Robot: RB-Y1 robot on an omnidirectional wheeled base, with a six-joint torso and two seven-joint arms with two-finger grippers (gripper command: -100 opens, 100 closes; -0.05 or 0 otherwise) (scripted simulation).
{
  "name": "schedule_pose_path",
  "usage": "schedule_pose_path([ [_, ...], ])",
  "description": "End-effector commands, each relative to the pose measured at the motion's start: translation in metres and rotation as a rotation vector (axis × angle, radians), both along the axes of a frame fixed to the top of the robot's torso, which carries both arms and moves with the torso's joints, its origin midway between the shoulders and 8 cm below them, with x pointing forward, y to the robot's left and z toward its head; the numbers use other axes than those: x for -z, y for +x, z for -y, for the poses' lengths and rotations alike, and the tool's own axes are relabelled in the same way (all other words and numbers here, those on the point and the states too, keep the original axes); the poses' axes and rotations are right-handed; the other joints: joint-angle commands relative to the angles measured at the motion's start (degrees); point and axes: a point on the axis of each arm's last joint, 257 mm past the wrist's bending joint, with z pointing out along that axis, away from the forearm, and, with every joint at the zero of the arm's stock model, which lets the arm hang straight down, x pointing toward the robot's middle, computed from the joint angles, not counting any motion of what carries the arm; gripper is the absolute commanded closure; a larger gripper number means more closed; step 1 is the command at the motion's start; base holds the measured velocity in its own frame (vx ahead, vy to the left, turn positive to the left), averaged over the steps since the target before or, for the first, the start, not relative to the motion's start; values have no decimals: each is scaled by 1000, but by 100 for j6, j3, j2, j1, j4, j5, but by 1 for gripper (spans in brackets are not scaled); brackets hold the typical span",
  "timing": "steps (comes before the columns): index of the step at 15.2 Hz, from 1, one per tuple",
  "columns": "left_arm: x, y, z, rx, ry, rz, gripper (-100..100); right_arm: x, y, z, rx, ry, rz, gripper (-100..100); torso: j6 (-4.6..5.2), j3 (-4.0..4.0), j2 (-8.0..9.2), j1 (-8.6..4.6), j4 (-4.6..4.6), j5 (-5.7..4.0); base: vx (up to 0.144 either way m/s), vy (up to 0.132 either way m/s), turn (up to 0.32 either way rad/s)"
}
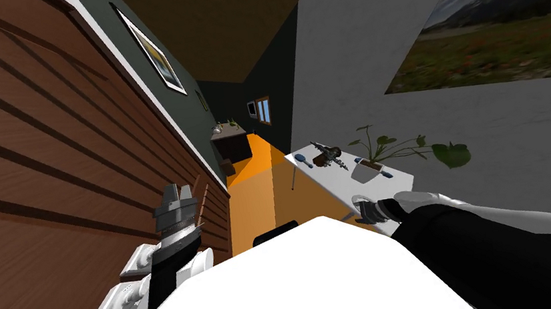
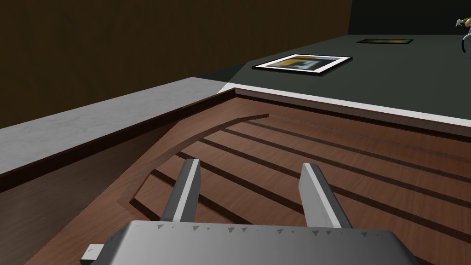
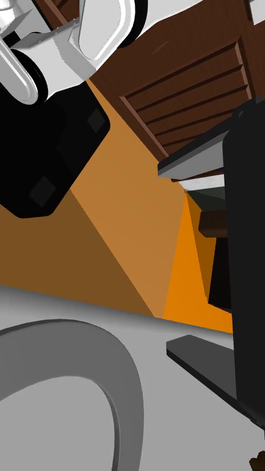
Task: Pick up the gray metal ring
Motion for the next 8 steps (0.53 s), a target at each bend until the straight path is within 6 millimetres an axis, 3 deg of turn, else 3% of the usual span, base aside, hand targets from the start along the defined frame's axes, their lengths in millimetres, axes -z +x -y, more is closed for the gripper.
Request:
schedule_pose_path([
  [1,0,0,0,0,0,0,0,2,-30,22,-27,-55,-63,-100,0,0,0,0,0,0,85,-8,73],
  [2,0,0,0,0,0,0,0,2,-50,35,-44,-88,-105,-100,2,1,2,2,0,1,109,-18,96],
  [3,0,0,0,0,0,0,0,2,-50,35,-44,-88,-105,-100,2,0,-1,1,0,2,99,-28,63],
  [4,0,0,0,0,0,0,0,2,-69,46,-59,-116,-144,-100,1,-1,-1,-2,0,0,83,-22,57],
  [5,0,0,0,0,0,0,0,2,-69,46,-59,-116,-144,-100,1,1,1,-2,0,0,70,-13,46],
  [8,0,0,0,0,0,0,0,2,-118,68,-93,-170,-239,-100,2,3,5,5,1,1,89,-8,62],
])
